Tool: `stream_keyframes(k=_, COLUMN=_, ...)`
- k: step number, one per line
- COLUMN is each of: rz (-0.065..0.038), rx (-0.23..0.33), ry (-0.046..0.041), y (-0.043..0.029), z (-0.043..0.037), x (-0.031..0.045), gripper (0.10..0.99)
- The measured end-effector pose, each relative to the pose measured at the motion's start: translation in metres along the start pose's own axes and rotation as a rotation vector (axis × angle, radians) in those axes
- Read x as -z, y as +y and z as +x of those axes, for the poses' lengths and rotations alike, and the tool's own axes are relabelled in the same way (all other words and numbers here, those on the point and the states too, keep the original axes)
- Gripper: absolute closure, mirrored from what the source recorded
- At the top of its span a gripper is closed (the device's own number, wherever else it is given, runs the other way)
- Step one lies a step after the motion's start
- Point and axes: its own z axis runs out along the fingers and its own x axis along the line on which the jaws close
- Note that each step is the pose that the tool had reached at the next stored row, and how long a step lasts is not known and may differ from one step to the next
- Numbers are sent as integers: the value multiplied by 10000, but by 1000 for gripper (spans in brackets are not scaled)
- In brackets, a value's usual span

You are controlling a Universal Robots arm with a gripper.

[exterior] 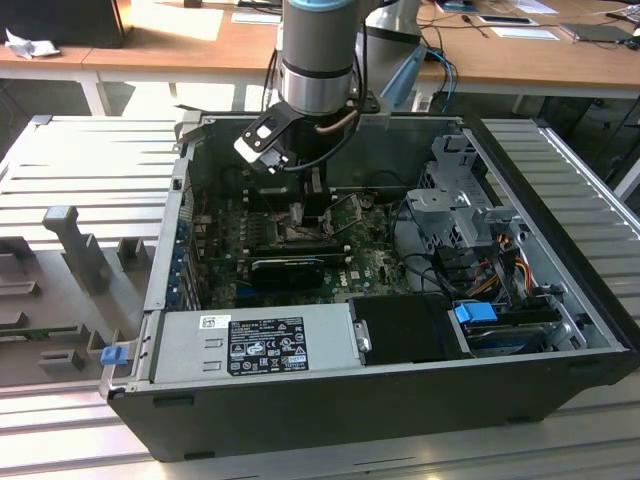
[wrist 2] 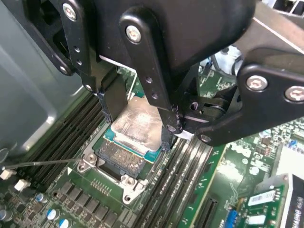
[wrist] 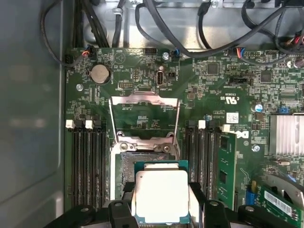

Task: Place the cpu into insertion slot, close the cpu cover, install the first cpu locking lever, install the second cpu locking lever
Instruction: 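Place the cpu into insertion slot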

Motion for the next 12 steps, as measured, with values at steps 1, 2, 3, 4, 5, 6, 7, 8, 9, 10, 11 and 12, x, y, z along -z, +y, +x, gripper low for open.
stream_keyframes(k=1, rz=1, rx=-1, ry=-2, y=0, z=19, x=-21, gripper=557)
stream_keyframes(k=2, rz=-2, rx=-2, ry=1, y=-13, z=34, x=-52, gripper=557)
stream_keyframes(k=3, rz=0, rx=-2, ry=-1, y=-33, z=38, x=-65, gripper=557)
stream_keyframes(k=4, rz=1, rx=-3, ry=-3, y=-46, z=50, x=-81, gripper=557)
stream_keyframes(k=5, rz=1, rx=-6, ry=-2, y=-52, z=99, x=-136, gripper=557)
stream_keyframes(k=6, rz=-1, rx=-54, ry=1, y=-56, z=127, x=-173, gripper=557)
stream_keyframes(k=7, rz=-4, rx=-202, ry=-2, y=-57, z=132, x=-204, gripper=557)
stream_keyframes(k=8, rz=-9, rx=-474, ry=-3, y=-63, z=131, x=-238, gripper=557)
stream_keyframes(k=9, rz=-9, rx=-478, ry=-4, y=-63, z=131, x=-275, gripper=557)
stream_keyframes(k=10, rz=-10, rx=-478, ry=-3, y=-63, z=131, x=-288, gripper=557)
stream_keyframes(k=11, rz=-11, rx=-478, ry=-3, y=-63, z=131, x=-303, gripper=557)
stream_keyframes(k=12, rz=-10, rx=-480, ry=-4, y=-64, z=131, x=-316, gripper=557)
